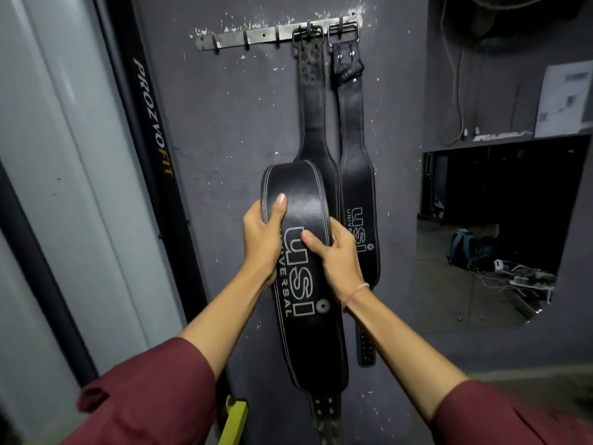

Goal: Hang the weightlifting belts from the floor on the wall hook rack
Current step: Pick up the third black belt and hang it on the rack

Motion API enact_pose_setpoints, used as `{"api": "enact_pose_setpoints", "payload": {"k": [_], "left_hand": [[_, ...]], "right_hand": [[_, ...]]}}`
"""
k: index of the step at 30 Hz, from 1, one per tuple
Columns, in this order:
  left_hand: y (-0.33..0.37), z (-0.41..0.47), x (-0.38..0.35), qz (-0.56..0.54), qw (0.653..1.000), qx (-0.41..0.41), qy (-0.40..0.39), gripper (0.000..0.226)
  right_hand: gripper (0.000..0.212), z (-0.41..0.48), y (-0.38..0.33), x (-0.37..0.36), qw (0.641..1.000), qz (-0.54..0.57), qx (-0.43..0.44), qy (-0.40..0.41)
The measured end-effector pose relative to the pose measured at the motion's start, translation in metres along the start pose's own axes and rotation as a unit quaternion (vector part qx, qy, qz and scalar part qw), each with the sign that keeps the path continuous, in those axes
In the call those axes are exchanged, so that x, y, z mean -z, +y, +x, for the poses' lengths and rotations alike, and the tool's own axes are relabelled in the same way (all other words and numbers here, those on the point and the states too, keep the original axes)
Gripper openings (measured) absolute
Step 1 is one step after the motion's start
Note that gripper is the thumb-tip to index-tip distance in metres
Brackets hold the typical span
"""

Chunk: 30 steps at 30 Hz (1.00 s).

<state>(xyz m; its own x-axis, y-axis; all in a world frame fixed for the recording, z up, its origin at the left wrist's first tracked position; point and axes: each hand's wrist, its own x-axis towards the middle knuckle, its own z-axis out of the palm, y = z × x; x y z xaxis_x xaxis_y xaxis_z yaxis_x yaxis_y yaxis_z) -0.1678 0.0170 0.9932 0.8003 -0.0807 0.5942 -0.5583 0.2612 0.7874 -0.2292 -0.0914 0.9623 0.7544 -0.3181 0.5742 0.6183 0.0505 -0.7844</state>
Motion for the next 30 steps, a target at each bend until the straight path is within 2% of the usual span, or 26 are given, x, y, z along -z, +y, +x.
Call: {"api": "enact_pose_setpoints", "payload": {"k": [3, 8, 12, 15, 18, 21, 24, 28, 30], "left_hand": [[0.005, 0.009, 0.001, -0.008, 1.0, -0.008, 0.009, 0.028], [-0.004, 0.013, 0.004, -0.013, 1.0, -0.011, -0.004, 0.018], [-0.003, 0.015, 0.005, -0.018, 1.0, -0.017, -0.008, 0.016], [0.001, 0.026, 0.01, -0.034, 0.999, -0.013, 0.008, 0.02], [0.003, 0.035, 0.016, -0.04, 0.999, -0.002, 0.01, 0.021], [0.007, 0.043, 0.018, -0.043, 0.999, 0.0, 0.011, 0.021], [0.015, 0.051, 0.019, -0.066, 0.998, 0.005, 0.022, 0.024], [0.017, 0.055, 0.02, -0.06, 0.998, 0.0, 0.03, 0.04], [0.017, 0.055, 0.023, -0.053, 0.998, 0.001, 0.028, 0.04]], "right_hand": [[0.043, -0.013, 0.006, 0.002, 1.0, -0.007, -0.018, -0.021], [0.058, -0.07, 0.049, 0.015, 0.994, -0.014, -0.102, -0.038], [0.046, -0.032, 0.036, 0.002, 0.996, -0.024, -0.084, 0.011], [0.042, -0.022, 0.031, -0.004, 0.999, -0.002, -0.054, -0.002], [0.052, -0.064, 0.071, 0.017, 0.989, -0.056, -0.124, -0.058], [0.046, -0.103, 0.11, 0.038, 0.968, -0.139, -0.187, -0.092], [0.042, -0.081, 0.094, 0.03, 0.975, -0.13, -0.164, -0.074], [0.039, -0.031, 0.052, 0.003, 0.994, -0.046, -0.095, -0.041], [0.041, -0.037, 0.061, 0.005, 0.993, -0.041, -0.103, -0.038]]}}
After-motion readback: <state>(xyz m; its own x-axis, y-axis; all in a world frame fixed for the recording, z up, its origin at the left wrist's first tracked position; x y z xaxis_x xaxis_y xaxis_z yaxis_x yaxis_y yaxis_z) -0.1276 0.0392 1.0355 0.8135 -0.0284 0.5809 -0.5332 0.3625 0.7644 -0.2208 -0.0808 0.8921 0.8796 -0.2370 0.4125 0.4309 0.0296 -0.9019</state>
